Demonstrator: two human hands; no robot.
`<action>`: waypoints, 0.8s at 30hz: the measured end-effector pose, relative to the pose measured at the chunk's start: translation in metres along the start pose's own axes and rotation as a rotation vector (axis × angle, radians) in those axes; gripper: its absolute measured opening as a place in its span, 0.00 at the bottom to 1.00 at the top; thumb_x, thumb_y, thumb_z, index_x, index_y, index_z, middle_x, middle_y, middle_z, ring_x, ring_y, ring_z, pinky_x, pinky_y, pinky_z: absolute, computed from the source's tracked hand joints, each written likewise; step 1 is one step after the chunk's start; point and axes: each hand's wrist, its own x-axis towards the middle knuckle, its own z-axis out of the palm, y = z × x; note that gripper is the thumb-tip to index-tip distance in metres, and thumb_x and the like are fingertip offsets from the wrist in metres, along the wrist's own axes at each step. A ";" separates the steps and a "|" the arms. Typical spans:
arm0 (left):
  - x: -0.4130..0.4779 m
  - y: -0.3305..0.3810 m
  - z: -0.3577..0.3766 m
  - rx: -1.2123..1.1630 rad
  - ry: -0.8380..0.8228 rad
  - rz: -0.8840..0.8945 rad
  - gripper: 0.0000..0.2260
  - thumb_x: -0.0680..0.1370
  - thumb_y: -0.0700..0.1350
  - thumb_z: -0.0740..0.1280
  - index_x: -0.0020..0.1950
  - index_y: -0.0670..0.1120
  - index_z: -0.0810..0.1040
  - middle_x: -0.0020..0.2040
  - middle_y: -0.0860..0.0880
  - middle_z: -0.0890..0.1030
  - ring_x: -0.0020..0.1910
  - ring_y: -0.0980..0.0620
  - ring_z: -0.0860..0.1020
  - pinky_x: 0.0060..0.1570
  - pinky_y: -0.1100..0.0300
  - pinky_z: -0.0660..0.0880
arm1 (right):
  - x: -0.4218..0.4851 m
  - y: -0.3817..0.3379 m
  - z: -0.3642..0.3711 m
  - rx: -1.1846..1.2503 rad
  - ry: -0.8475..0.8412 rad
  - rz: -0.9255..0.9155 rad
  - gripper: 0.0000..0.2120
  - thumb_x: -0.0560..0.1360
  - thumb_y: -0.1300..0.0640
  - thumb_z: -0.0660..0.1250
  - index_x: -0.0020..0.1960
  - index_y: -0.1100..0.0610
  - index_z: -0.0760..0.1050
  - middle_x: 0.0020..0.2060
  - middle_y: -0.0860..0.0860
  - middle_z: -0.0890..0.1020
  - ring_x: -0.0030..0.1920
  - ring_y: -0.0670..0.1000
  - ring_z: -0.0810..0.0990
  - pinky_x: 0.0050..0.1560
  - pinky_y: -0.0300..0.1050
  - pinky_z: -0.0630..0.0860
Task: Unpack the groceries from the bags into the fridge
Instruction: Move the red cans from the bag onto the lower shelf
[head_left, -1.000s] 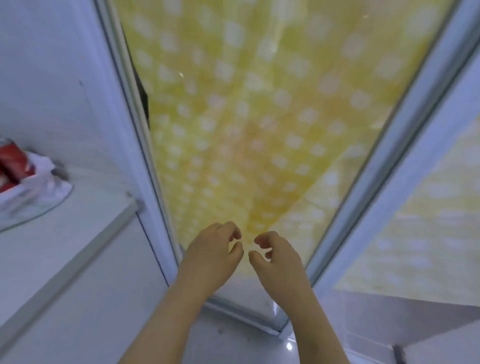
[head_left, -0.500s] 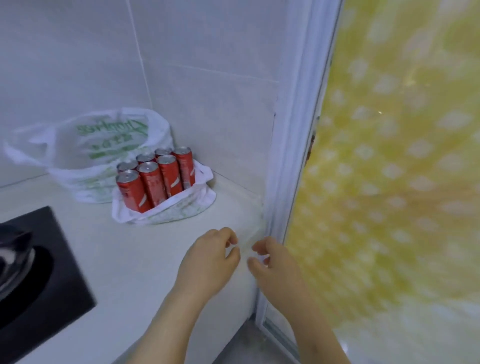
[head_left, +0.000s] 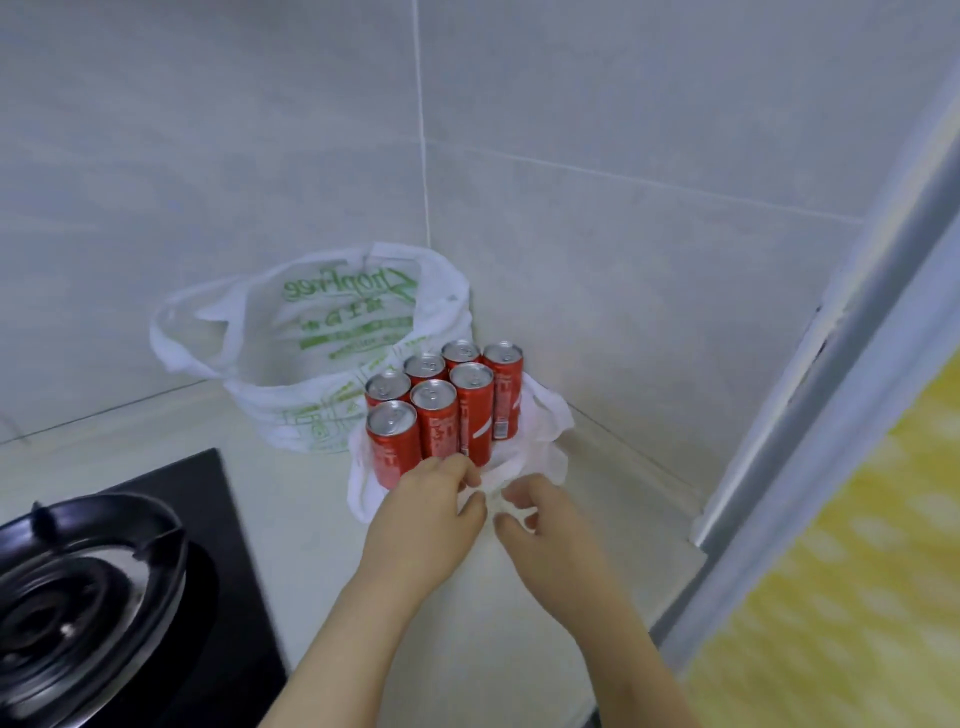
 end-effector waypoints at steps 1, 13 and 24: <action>0.006 -0.004 0.000 0.000 0.004 -0.017 0.02 0.75 0.45 0.63 0.47 0.50 0.74 0.47 0.51 0.77 0.46 0.52 0.74 0.44 0.59 0.71 | 0.009 0.000 0.002 0.003 -0.015 -0.011 0.12 0.75 0.56 0.63 0.58 0.53 0.72 0.55 0.47 0.76 0.52 0.47 0.74 0.49 0.37 0.68; 0.049 -0.017 0.000 0.050 0.471 -0.329 0.12 0.74 0.45 0.65 0.56 0.47 0.76 0.46 0.49 0.79 0.48 0.47 0.74 0.44 0.56 0.69 | 0.092 0.002 0.013 0.063 -0.112 -0.225 0.07 0.75 0.58 0.64 0.52 0.51 0.74 0.50 0.43 0.73 0.49 0.43 0.75 0.48 0.36 0.72; 0.062 -0.046 0.006 0.133 0.299 -0.571 0.27 0.71 0.54 0.69 0.68 0.52 0.68 0.64 0.52 0.71 0.62 0.48 0.71 0.58 0.55 0.69 | 0.125 -0.005 0.030 -0.320 -0.183 -0.465 0.25 0.77 0.55 0.58 0.74 0.51 0.60 0.74 0.43 0.60 0.69 0.50 0.64 0.66 0.41 0.63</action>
